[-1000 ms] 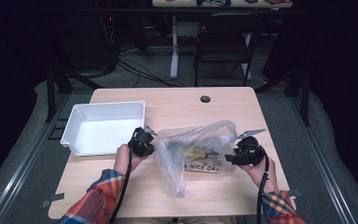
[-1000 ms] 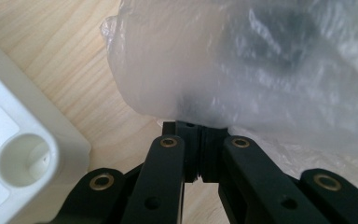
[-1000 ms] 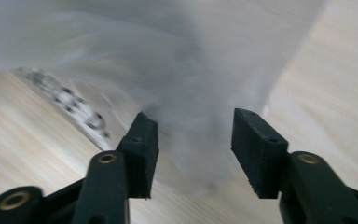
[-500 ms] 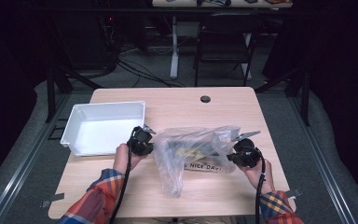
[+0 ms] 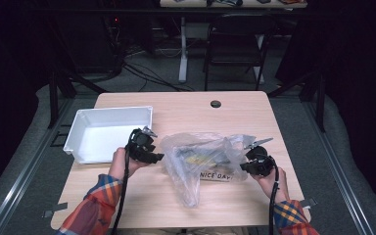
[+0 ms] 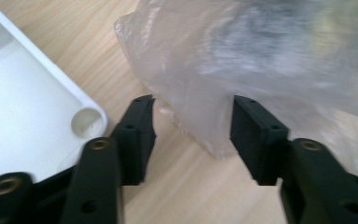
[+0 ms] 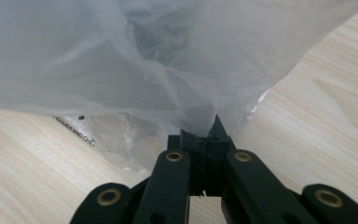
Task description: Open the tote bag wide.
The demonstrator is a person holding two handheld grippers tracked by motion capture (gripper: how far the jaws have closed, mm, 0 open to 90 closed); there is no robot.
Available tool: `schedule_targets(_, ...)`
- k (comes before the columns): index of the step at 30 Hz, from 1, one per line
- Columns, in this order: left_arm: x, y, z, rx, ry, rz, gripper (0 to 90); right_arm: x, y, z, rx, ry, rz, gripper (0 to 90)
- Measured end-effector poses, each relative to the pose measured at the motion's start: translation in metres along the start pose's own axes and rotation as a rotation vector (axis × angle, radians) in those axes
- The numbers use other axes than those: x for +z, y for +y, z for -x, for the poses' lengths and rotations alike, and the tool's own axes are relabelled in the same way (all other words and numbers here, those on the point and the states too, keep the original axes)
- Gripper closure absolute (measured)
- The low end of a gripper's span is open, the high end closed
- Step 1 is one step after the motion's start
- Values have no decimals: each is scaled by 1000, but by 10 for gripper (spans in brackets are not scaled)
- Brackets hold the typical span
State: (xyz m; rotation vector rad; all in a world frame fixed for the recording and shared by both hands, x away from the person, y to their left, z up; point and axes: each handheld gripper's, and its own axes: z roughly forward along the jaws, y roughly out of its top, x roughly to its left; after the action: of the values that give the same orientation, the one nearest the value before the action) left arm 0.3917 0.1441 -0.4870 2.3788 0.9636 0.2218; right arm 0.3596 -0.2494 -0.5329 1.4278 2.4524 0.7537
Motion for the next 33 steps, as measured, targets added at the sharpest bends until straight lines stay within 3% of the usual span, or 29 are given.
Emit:
schedule_targets(4,-14,2,3,8,-21,30,386,-2,1,-1,5,7,16,900)
schedule_targets(8,-26,12,14,40,-61,108,337,-2,3,-3,-9,-3,16,900)
schedule_targets(9,-20,18,20,64,-63,108,290,-2,3,-3,-11,0,8,900)
schedule_targets(13,4,27,25,95,-72,62,311,-1,3,-4,-15,-10,5,900)
schedule_targets(16,25,32,26,115,-67,23,426,-1,2,-4,-21,-22,-5,900)
schedule_targets(17,31,33,25,113,-63,20,549,0,1,-3,-29,-23,-14,900)
schedule_targets(18,35,34,24,118,-59,13,609,1,1,-4,-22,-36,-5,900)
schedule_targets(19,38,34,24,117,-54,12,609,1,1,-4,-22,-36,-5,900)
schedule_targets(23,47,35,22,115,-25,8,813,1,0,-2,-22,-45,-4,900)
schedule_targets(26,51,36,22,109,14,15,885,2,0,-1,-28,-55,-14,900)
schedule_targets(28,55,36,20,110,60,0,890,2,0,-1,-30,-71,-17,900)
schedule_targets(32,59,34,15,102,93,-22,892,4,-1,1,-26,-99,-11,900)
schedule_targets(33,62,33,13,90,102,-24,892,3,-1,3,-38,-110,-38,900)
